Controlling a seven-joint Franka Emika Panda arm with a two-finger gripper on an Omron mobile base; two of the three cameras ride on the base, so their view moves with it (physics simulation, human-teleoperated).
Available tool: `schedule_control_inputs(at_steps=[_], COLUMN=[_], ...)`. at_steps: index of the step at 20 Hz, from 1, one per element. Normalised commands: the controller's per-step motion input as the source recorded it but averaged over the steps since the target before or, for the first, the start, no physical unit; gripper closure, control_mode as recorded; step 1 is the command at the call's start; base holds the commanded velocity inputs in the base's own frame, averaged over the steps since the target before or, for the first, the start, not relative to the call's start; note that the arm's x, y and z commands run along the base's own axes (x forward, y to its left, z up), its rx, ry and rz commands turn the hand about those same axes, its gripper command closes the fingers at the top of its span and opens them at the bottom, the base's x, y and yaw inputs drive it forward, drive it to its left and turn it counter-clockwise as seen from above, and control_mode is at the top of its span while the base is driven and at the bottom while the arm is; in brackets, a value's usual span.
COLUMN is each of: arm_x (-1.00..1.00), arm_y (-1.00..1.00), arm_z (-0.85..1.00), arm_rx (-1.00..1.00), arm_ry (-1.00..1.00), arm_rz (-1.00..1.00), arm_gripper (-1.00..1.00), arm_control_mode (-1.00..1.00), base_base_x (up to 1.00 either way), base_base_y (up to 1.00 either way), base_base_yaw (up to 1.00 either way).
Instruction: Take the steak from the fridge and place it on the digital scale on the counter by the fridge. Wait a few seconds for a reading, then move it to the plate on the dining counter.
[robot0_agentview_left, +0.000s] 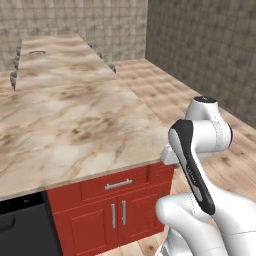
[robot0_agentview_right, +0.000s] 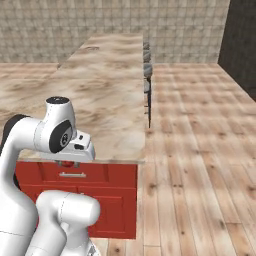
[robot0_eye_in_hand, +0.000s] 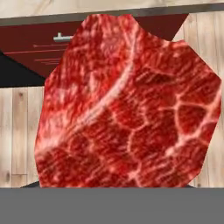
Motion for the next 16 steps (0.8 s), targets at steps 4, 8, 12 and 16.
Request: schedule_control_inputs(at_steps=[4, 8, 12, 16], arm_x=[0.00, 0.00, 0.00, 0.00], arm_y=[0.00, 0.00, 0.00, 0.00], arm_z=[0.00, 0.00, 0.00, 0.00], arm_rx=[0.00, 0.00, 0.00, 0.00], arm_ry=[0.00, 0.00, 0.00, 0.00], arm_rz=[0.00, 0.00, 0.00, 0.00], arm_gripper=[1.00, 1.00, 1.00, 1.00], arm_control_mode=[1.00, 1.00, 1.00, 1.00], base_base_x=[0.85, 0.71, 0.79, 1.00], base_base_y=[-1.00, -1.00, -1.00, -1.00], base_base_yaw=[0.00, 0.00, 0.00, 0.03])
